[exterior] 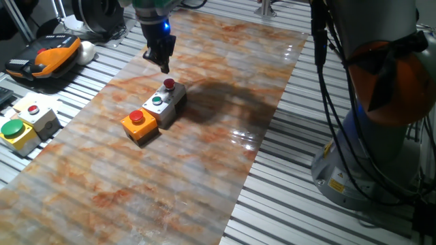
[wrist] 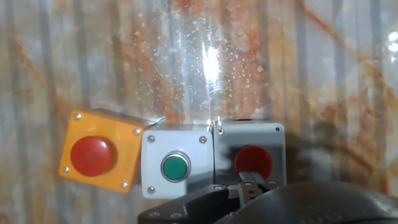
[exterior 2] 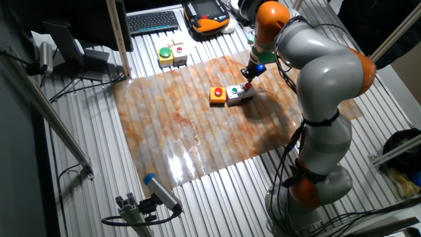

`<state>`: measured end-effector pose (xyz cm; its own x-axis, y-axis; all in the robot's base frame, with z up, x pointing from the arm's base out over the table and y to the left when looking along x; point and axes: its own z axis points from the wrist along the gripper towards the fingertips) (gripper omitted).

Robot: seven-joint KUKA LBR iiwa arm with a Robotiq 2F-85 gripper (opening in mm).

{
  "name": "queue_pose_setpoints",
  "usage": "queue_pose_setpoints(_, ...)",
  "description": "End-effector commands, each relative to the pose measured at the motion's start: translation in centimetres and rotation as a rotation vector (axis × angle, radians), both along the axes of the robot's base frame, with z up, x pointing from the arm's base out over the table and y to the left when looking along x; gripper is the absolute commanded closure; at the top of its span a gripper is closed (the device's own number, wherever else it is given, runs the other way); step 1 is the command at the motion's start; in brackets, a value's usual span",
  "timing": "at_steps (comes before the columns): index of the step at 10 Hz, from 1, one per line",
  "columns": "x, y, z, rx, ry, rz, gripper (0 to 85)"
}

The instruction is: Press three buttons from left to right in sequence

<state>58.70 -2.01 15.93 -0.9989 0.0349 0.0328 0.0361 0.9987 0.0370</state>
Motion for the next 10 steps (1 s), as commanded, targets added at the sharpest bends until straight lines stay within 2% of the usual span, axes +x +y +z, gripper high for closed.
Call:
queue_pose_setpoints(1,0.09,-0.1,-0.2,0.003,0.0,0.0,85.0)
queue_pose_setpoints(6,-0.06,-0.7,-2.7,0.016,-0.028,0.008,85.0)
queue_pose_setpoints(10,0.26,-0.8,-3.5,0.022,-0.032,0.007,85.0)
